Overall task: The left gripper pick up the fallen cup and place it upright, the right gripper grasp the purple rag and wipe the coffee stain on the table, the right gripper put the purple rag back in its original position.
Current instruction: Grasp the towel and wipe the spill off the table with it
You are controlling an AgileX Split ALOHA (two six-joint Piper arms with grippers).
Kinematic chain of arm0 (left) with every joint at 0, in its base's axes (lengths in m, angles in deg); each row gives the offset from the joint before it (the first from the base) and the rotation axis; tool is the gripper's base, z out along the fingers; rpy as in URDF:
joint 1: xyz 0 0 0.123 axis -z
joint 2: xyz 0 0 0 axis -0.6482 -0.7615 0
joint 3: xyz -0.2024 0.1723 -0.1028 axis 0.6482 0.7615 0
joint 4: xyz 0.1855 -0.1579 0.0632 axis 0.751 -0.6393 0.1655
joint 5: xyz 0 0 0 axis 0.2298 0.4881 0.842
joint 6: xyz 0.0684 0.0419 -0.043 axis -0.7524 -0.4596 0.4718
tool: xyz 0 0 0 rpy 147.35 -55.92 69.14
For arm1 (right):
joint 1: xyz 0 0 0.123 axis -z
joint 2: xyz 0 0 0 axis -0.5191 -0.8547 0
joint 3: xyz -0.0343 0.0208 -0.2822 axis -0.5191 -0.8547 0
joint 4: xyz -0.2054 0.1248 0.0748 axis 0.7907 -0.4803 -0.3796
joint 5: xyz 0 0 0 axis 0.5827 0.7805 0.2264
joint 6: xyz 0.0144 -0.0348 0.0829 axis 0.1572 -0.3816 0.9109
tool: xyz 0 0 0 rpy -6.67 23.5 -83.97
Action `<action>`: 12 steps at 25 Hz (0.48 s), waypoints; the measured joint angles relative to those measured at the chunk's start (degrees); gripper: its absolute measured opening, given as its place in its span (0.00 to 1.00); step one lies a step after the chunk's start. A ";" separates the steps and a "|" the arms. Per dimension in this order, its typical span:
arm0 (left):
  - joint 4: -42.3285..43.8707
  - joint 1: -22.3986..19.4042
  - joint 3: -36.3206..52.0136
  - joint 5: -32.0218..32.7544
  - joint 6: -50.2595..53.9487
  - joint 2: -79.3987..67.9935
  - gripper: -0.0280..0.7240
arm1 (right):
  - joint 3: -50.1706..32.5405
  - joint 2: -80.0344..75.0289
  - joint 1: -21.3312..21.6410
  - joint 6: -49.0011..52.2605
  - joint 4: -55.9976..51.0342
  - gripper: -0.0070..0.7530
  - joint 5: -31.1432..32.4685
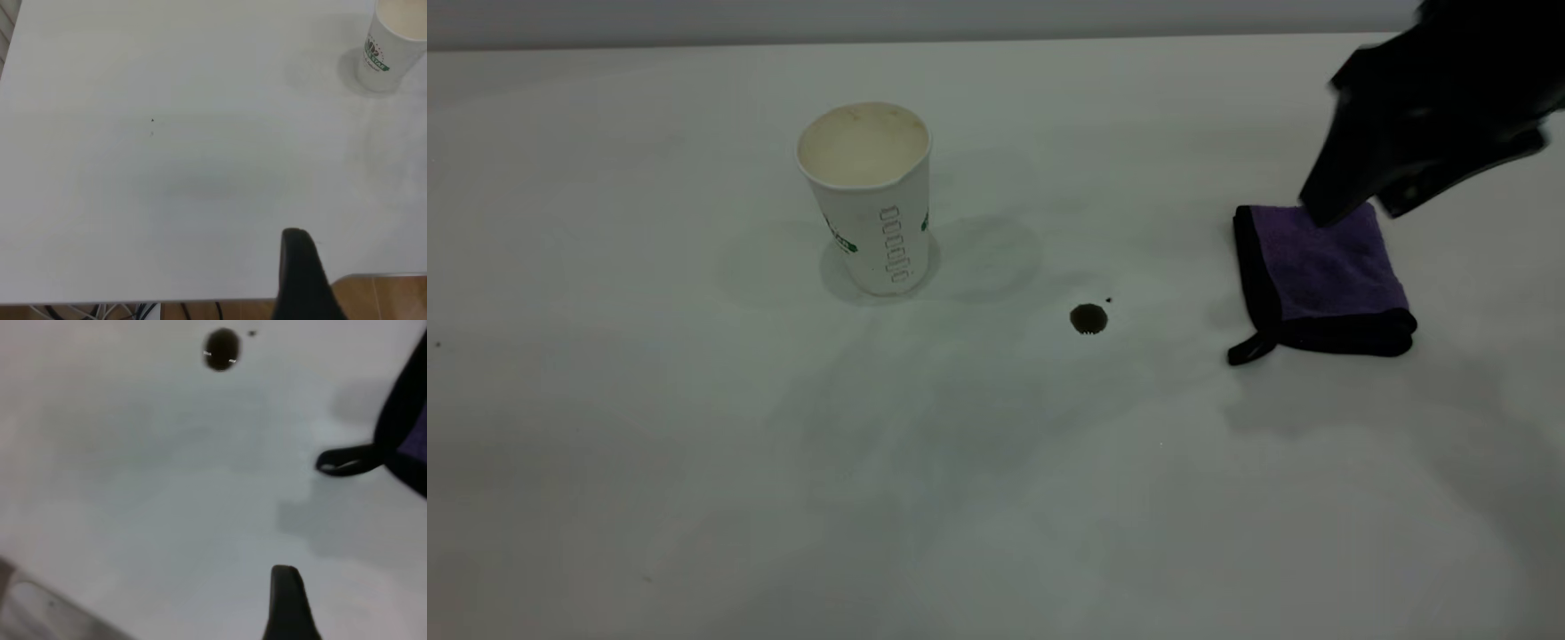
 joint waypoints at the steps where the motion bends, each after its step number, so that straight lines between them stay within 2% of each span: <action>1: 0.00 0.00 0.00 0.00 0.00 0.00 0.71 | 1.62 -2.76 0.00 1.32 1.70 0.73 0.00; 7: 0.00 0.00 0.00 0.00 0.00 0.00 0.71 | 12.28 -15.66 0.00 11.73 12.43 0.73 0.80; 12: 0.00 0.00 0.00 0.00 0.00 0.00 0.71 | 19.88 -22.19 0.00 15.62 18.09 0.73 1.53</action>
